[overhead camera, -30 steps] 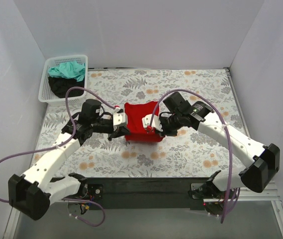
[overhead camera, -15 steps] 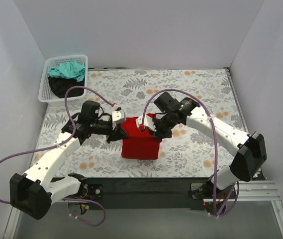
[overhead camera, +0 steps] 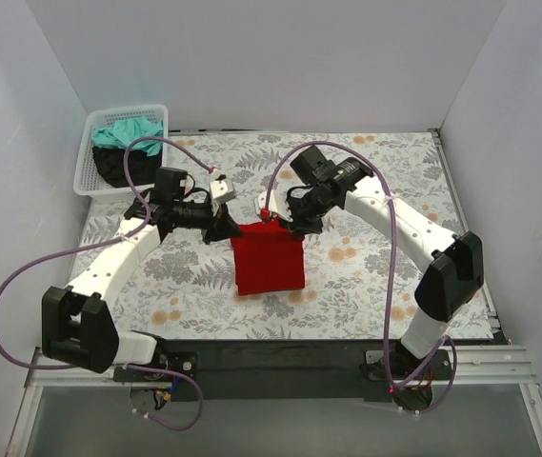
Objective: Fold and stack the t-shirts
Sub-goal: Fold the tshirt
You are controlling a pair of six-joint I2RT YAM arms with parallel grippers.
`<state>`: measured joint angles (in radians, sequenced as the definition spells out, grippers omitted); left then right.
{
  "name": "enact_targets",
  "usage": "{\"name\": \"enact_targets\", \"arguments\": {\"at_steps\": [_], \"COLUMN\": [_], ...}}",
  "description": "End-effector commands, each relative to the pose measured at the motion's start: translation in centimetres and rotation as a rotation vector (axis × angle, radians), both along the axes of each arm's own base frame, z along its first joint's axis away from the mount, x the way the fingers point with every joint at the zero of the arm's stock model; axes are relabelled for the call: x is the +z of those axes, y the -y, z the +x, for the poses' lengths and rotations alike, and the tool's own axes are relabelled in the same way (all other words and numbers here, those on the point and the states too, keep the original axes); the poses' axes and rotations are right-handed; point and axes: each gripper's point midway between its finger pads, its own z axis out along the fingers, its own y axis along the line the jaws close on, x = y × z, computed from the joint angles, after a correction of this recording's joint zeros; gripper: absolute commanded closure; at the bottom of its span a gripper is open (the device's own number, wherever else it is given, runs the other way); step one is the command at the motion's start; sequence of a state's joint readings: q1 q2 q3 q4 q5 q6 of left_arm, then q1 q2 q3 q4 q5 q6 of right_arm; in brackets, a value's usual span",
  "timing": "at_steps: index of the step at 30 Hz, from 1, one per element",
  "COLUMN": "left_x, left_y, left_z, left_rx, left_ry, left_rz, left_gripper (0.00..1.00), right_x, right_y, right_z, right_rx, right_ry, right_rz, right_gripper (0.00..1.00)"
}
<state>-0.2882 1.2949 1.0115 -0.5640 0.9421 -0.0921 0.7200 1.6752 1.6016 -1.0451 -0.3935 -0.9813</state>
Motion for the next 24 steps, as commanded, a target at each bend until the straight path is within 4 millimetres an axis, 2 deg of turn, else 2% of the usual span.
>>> {"name": "enact_targets", "arguments": {"at_steps": [1,2,4,5,6,7,8,9,10,11,12,13,15,16,19,24], "left_x": [1.3,0.3,0.0,-0.4,-1.8,-2.1,-2.6,-4.2,-4.8,-5.2,-6.9,-7.4,-8.7,-10.1,-12.2,-14.2], "left_y": [-0.3,-0.6,-0.7,-1.0,-1.2,-1.4,-1.7,-1.8,-2.0,-2.2,-2.2,-2.4,-2.6,-2.7,-3.1,-3.8], "left_z": [2.8,3.8,5.5,6.4,7.3,8.5,9.2,10.0,10.9,11.9,12.7,13.2,14.5,14.8,15.2,16.0], "left_rx": [-0.002,0.012,0.030,0.052,0.064,0.082,0.094,0.105,0.116,0.134,0.142,0.152,0.192,0.199,0.232,0.288], "left_ry": [0.052,0.022,0.033,0.017,-0.017,-0.012,-0.020,-0.055,-0.050,-0.042,-0.073,-0.078,-0.098,-0.132,-0.185,-0.200], "left_rz": [-0.030,-0.025,-0.029,-0.029,-0.022,-0.020,-0.018,-0.009,-0.008,0.011,0.024,0.027,0.043,0.054,0.076,0.116], "left_gripper": [1.00,1.00,1.00,1.00,1.00,1.00,1.00,1.00,1.00,1.00,1.00,1.00,1.00,1.00,1.00,1.00], "right_x": [0.8,-0.2,-0.5,-1.1,-1.6,-3.5,-3.4,-4.2,-6.0,-6.6,-7.0,-8.6,-9.4,-10.7,-12.4,-14.3], "right_y": [0.4,0.1,-0.1,-0.4,-0.5,-0.8,-1.1,-1.2,-1.4,-1.5,-1.7,-1.8,-2.1,-2.2,-2.4,-1.6], "right_z": [2.9,3.8,5.9,7.8,8.6,9.5,10.6,11.1,11.6,11.9,12.4,12.6,13.6,13.9,15.0,14.3], "right_rx": [0.019,0.019,0.007,-0.011,-0.020,-0.024,-0.033,-0.033,-0.030,-0.031,-0.035,-0.037,-0.050,-0.058,-0.095,-0.131], "right_ry": [0.068,0.056,0.066,0.060,0.051,0.016,0.028,0.020,-0.006,-0.013,-0.016,-0.041,-0.038,-0.057,-0.058,-0.097], "right_rz": [-0.034,-0.049,-0.046,-0.044,-0.044,-0.059,-0.047,-0.056,-0.076,-0.079,-0.080,-0.097,-0.097,-0.110,-0.121,-0.164], "right_gripper": [0.99,0.99,0.99,0.99,0.99,0.99,0.99,0.99,0.99,0.99,0.99,0.99,0.99,0.99,0.99,0.99]}}
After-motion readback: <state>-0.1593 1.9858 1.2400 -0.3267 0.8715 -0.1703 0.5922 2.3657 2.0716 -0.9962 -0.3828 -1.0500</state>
